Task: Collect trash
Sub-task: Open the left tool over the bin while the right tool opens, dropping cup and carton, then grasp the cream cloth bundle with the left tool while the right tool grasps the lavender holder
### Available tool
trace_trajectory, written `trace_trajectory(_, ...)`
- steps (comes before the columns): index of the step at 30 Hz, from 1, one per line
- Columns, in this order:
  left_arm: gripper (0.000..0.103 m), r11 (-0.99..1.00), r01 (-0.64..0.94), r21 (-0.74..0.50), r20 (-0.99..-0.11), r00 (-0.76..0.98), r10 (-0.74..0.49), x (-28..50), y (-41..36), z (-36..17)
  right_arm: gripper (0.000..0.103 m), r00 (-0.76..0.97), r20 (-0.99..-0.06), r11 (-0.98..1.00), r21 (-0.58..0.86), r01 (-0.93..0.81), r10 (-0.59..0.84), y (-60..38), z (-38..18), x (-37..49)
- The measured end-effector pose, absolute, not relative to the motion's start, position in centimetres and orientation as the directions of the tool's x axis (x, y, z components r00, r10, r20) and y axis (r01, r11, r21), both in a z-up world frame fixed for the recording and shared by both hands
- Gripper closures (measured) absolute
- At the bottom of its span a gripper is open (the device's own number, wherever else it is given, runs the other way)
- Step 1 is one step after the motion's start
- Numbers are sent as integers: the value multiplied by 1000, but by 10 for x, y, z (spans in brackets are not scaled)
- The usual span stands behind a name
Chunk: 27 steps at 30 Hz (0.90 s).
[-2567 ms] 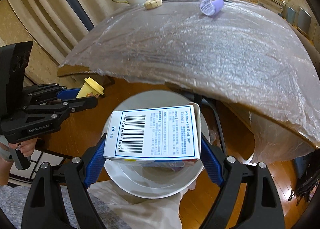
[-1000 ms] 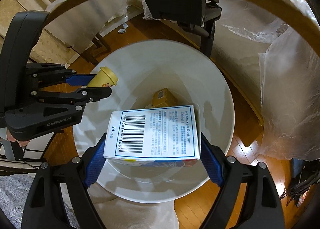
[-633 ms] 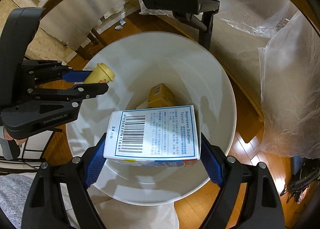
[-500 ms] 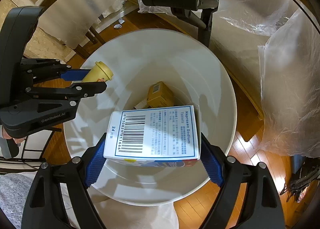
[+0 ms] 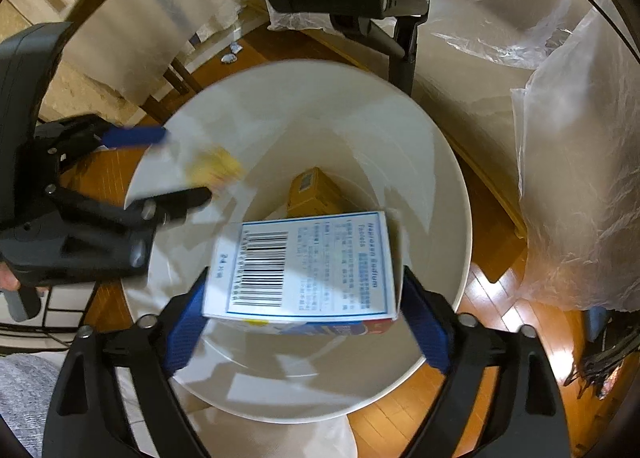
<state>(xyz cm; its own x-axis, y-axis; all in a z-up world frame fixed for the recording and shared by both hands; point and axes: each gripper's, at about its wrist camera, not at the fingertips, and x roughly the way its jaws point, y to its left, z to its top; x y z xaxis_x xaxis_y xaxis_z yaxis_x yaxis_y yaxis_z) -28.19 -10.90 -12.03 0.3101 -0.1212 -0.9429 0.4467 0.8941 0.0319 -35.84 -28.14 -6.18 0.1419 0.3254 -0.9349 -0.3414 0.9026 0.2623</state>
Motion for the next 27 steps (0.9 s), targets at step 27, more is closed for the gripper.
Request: trace_trajectory(27, 1, 948, 313, 52, -689, 698, -193, -137, -74, 85, 4, 665, -733, 989, 97, -109, 145, -302, 121, -202)
